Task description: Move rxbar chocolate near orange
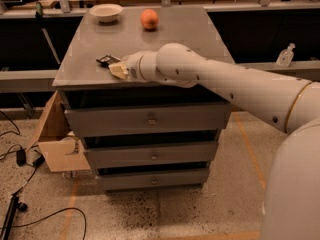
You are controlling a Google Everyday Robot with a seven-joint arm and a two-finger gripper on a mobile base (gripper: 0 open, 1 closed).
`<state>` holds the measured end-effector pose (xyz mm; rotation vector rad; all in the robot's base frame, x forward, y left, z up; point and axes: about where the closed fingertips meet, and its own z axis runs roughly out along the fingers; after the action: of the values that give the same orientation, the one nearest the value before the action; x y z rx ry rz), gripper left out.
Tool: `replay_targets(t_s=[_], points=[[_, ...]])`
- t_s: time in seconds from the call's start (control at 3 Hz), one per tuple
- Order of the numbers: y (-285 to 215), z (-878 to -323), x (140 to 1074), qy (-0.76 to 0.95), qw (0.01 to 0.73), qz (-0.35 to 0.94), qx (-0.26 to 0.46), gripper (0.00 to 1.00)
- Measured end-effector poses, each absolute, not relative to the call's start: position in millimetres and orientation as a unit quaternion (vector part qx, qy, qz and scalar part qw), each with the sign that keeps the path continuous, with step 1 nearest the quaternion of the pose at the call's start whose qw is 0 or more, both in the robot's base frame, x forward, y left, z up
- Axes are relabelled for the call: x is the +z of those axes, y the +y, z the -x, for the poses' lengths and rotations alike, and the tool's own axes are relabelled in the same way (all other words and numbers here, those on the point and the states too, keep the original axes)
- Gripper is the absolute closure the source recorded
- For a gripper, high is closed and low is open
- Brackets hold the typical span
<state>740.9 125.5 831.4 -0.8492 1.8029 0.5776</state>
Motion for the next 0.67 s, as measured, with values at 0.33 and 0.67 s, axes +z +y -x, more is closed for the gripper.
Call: replay_targets(t_s=[0.33,0.67], points=[[125.4,-740.9,832.4,0.748,0.508,0.352,0.240,1.00],[125.4,-740.9,832.5,0.748,0.509,0.352,0.240,1.00]])
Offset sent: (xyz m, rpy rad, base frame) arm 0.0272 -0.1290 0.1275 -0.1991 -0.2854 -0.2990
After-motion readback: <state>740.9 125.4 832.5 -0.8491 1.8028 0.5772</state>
